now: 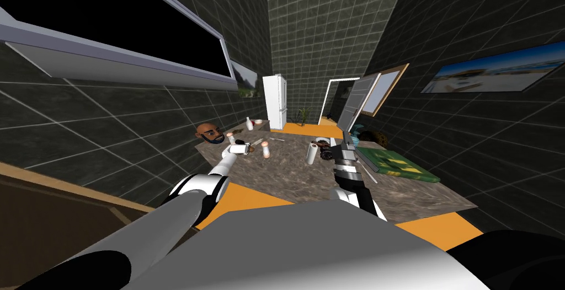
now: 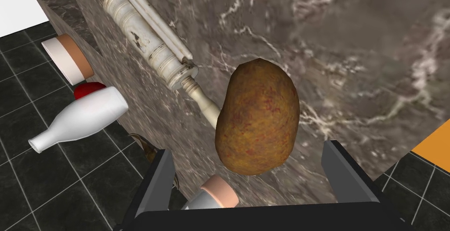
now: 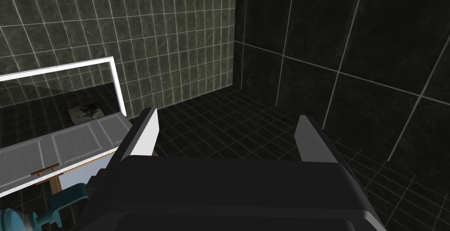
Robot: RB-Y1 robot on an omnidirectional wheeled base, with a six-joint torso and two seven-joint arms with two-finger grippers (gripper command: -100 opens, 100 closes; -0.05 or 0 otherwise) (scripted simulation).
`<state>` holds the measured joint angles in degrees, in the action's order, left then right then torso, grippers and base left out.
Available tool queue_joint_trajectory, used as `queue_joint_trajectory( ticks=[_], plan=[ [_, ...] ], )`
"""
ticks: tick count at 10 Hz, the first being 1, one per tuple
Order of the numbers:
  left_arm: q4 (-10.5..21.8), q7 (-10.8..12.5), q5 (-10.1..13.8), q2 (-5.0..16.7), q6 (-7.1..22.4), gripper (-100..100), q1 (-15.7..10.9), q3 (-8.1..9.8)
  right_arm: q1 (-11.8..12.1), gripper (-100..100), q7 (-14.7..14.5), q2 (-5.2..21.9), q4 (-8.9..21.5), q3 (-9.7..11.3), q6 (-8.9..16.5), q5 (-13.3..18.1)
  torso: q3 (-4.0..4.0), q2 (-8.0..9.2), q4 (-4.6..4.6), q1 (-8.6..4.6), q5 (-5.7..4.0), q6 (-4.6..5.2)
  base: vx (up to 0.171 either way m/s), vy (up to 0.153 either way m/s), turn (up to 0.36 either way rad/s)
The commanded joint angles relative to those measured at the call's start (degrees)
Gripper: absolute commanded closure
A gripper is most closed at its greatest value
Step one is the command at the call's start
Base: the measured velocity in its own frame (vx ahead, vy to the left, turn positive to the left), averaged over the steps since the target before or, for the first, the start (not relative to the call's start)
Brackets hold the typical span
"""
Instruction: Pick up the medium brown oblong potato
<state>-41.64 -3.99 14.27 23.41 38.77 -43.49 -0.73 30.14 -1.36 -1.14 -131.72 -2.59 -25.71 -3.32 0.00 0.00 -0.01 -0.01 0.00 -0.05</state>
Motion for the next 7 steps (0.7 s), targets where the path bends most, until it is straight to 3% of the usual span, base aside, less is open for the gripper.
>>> queue_joint_trajectory(
  ticks=[1,6,7],
  plan=[
    [0.4,-2.3,2.9,2.5,-0.9,-100,1.8,1.15,0.0,0,0.0,0.0,0.0,0.0,0.0,0.0,0.00,0.00,0.00,0.00,0.00,0.00,0.010,-0.051,-0.267],
    [1.2,-7.0,9.4,7.6,-2.7,-100,5.5,3.44,0.0,0,0.0,0.0,0.0,0.0,0.0,0.0,-0.01,-0.02,0.00,-0.15,-0.04,0.02,0.018,-0.061,-0.124],
    [1.2,-7.0,9.4,7.6,-2.7,-100,5.5,3.44,0.0,0,0.0,0.0,0.0,0.0,0.0,0.0,0.00,0.00,0.00,-0.14,-0.03,0.01,0.009,-0.028,-0.049]
  ],
)
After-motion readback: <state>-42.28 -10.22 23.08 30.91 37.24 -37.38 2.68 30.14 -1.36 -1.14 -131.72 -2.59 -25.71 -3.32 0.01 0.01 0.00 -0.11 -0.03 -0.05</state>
